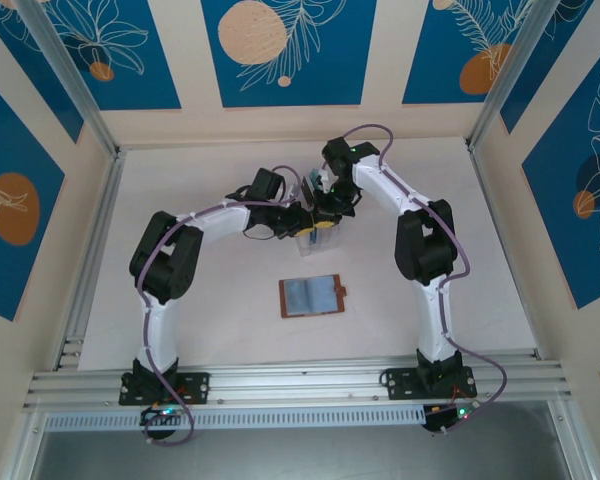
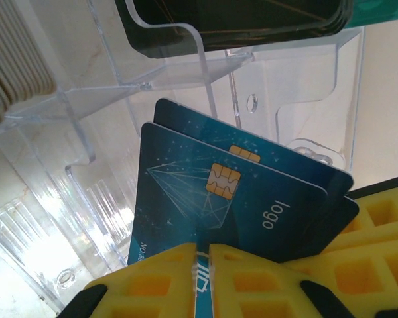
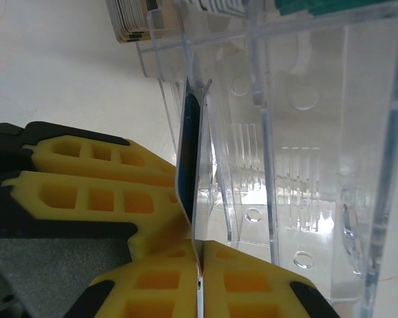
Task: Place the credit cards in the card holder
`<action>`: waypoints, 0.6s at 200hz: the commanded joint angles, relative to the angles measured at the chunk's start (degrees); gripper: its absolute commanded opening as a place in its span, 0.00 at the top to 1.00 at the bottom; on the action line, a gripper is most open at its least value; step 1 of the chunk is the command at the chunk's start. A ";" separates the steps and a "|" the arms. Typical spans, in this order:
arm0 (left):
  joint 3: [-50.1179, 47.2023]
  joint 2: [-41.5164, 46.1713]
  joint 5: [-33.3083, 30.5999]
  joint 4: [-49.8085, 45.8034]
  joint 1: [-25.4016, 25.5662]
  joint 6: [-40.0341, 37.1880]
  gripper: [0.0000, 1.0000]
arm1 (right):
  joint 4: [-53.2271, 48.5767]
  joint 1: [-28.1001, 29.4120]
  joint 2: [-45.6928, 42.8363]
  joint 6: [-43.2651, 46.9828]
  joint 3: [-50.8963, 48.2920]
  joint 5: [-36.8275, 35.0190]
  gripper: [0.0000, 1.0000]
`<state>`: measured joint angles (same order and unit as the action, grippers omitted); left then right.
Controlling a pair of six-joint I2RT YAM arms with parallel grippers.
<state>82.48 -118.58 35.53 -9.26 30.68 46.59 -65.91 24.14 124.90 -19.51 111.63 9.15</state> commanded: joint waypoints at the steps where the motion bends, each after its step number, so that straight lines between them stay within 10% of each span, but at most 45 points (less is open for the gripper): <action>1: 1.01 -2.36 -0.28 0.82 1.30 0.48 0.87 | -0.54 0.86 -1.88 -0.43 -2.16 4.83 0.91; 120: 1.11 -2.28 -0.40 0.64 1.23 0.43 0.87 | 2.45 0.03 -4.55 -0.88 -6.55 8.87 0.89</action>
<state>82.48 -119.37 35.27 -9.30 30.68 46.59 -61.87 23.51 122.04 -19.92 106.24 13.10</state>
